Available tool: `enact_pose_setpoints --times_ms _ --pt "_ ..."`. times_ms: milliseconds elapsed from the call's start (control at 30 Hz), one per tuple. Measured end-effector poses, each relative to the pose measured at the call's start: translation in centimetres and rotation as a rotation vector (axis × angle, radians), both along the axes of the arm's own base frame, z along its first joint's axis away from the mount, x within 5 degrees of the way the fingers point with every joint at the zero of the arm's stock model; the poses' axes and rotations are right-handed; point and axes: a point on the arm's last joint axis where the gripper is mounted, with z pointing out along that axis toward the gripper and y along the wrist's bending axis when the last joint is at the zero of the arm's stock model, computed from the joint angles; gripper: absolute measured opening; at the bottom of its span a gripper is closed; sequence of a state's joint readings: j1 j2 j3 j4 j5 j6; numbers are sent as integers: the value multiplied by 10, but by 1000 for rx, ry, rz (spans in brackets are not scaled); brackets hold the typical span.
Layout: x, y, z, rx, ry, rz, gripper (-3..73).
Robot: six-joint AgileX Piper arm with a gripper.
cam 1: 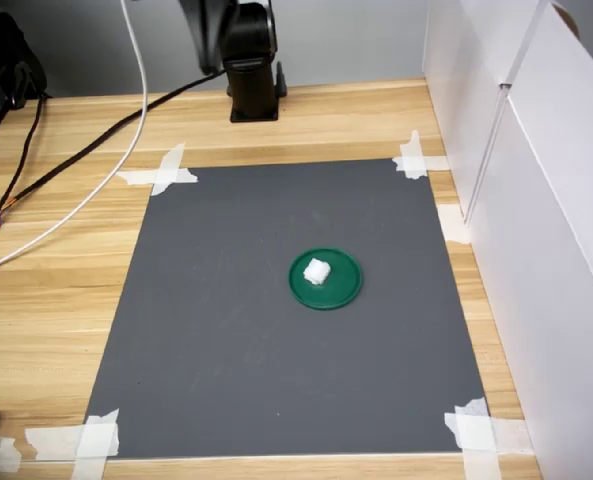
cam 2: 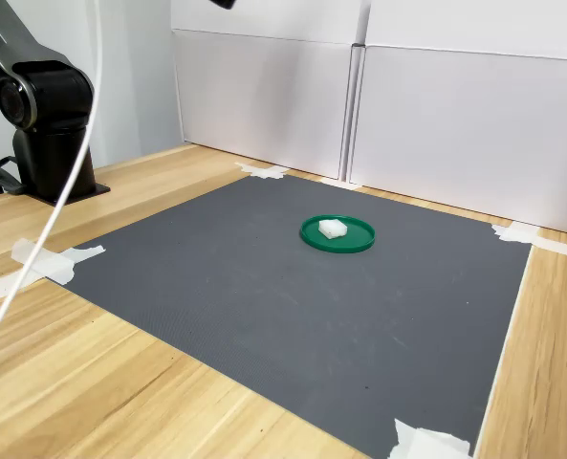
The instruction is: Grasp a white terminal and put it in the green lid.
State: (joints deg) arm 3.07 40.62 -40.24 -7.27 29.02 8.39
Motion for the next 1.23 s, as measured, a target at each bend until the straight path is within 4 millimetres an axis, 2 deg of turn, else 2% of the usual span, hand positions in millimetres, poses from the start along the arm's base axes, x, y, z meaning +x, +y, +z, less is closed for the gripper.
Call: enact_pose_setpoints --times_ms 267,567,900,1233 --pt "-36 -5 -36 -14 -19 -21 -19" --pt "-56 -5 -94 -11 39 -22 -19" --pt "-85 -7 -101 -5 -31 -36 -19" --pt "-87 -7 -117 -5 -64 -29 -20"
